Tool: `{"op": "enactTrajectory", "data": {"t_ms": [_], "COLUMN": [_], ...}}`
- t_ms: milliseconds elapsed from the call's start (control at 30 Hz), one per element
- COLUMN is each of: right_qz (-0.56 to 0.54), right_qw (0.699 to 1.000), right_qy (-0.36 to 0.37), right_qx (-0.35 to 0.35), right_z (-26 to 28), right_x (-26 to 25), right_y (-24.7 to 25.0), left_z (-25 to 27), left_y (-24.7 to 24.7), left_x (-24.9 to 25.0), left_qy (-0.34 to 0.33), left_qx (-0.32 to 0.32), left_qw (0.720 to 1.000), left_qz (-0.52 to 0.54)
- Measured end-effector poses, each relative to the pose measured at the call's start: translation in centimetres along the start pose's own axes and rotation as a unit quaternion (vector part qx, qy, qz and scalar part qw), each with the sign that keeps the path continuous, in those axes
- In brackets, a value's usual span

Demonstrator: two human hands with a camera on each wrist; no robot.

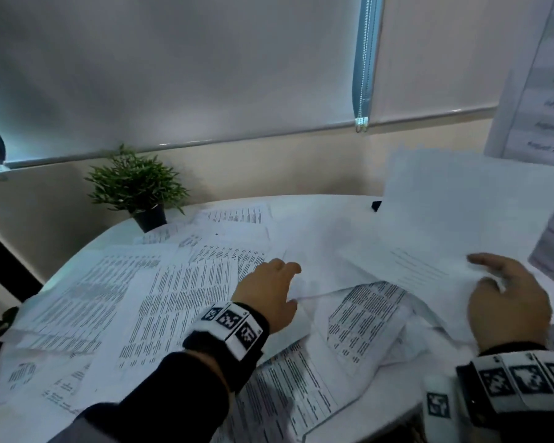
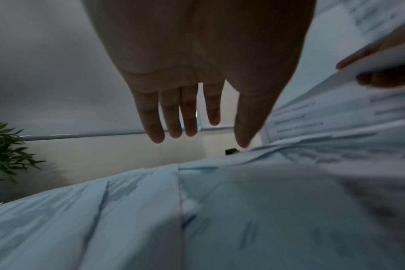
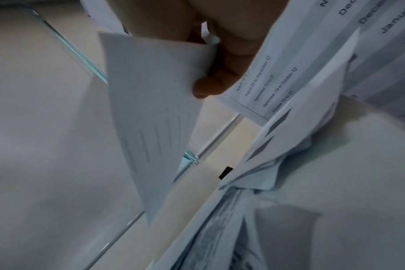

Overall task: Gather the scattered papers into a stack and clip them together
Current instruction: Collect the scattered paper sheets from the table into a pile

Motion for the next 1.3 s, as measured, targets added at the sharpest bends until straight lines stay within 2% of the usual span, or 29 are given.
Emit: {"op": "enactTrajectory", "data": {"t_ms": [67,133,200,367,467,533,633,700,767,867,933,1000,1067,1167,1233,1300], "right_qz": [-0.004,-0.017,-0.028,-0.060,-0.055,-0.063,-0.100,-0.110,-0.109,-0.099,-0.106,-0.112,-0.141,-0.210,-0.275,-0.376], "right_qw": [0.999,0.999,0.998,0.994,0.993,0.990,0.982,0.979,0.978,0.966,0.950,0.932,0.896,0.837,0.811,0.768], "right_qy": [-0.033,-0.046,-0.050,-0.070,-0.072,-0.086,-0.106,-0.091,-0.074,-0.057,-0.062,-0.062,-0.093,-0.147,-0.171,-0.193], "right_qx": [-0.007,-0.013,-0.020,-0.050,-0.079,-0.095,-0.124,-0.142,-0.159,-0.230,-0.286,-0.340,-0.412,-0.483,-0.487,-0.481], "right_z": [-0.2,-0.3,-0.3,-0.9,-1.4,-1.8,-2.2,-2.0,-1.5,-0.4,0.6,1.8,3.8,7.2,8.7,9.4], "right_x": [1.1,2.0,2.5,3.4,3.9,4.0,3.9,3.4,3.0,2.5,1.7,0.8,-0.3,-2.4,-4.2,-5.9], "right_y": [-0.6,-1.5,-2.4,-2.8,-2.0,-1.4,-1.7,-2.3,-3.1,-4.8,-5.9,-7.1,-8.3,-9.5,-9.6,-9.4], "left_z": [-1.6,-2.8,-3.8,-6.3,-7.6,-8.4,-8.6,-8.2,-6.6,-3.5,-1.4,0.2,1.8,4.4,5.6,6.0], "left_y": [-1.8,-2.8,-3.3,-2.6,-1.3,1.3,7.2,11.2,15.4,20.1,20.9,20.1,19.9,22.5,23.8,22.5], "left_x": [-0.6,-0.8,-0.3,1.6,3.3,4.0,3.8,3.4,3.1,2.3,1.4,1.3,1.9,3.4,4.5,4.9], "left_qy": [0.018,0.024,0.012,0.005,-0.006,0.016,0.061,0.065,0.061,0.039,0.024,0.001,-0.028,-0.082,-0.120,-0.111], "left_qx": [-0.048,-0.061,-0.067,-0.097,-0.082,-0.023,0.129,0.232,0.330,0.427,0.440,0.405,0.387,0.429,0.450,0.434], "left_qw": [0.998,0.997,0.998,0.985,0.973,0.982,0.987,0.970,0.942,0.892,0.868,0.848,0.811,0.762,0.752,0.764], "left_qz": [0.021,0.037,0.009,-0.143,-0.216,-0.186,-0.067,-0.023,0.028,0.141,0.229,0.342,0.438,0.479,0.467,0.464]}}
Point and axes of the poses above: each hand's wrist, its own z-axis away from the middle knuckle, its own y-axis out of the back of the hand, x = y × z, the point moved 7 cm from there along -z, towards the middle knuckle, and after that the axes turned 6 degrees about z, right-handed, at the moved point
